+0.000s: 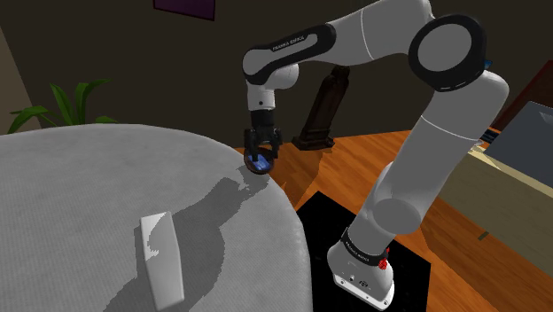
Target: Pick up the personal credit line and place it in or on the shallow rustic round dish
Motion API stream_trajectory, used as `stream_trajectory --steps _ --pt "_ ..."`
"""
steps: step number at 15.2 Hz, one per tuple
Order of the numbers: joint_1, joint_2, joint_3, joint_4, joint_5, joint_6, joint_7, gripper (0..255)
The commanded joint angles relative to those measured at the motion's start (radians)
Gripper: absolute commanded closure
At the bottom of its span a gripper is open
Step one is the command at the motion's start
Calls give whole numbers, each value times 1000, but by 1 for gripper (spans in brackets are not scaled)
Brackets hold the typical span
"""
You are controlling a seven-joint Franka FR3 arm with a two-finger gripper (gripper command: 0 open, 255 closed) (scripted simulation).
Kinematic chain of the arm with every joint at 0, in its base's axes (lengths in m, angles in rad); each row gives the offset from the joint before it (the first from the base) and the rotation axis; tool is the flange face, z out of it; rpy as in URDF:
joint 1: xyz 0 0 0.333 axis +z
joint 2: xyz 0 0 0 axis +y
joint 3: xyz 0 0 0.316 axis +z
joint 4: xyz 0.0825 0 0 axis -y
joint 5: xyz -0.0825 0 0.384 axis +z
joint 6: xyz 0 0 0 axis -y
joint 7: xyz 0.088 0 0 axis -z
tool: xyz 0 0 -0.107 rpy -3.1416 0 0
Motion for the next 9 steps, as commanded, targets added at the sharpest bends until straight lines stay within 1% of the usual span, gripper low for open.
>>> stream_trajectory --steps 1,4,9 --pt "-3 6 -3 38 -3 -32 1 0" --pt "-13 31 -13 150 -10 -122 3 0" --pt "-13 31 -13 150 -10 -122 3 0"
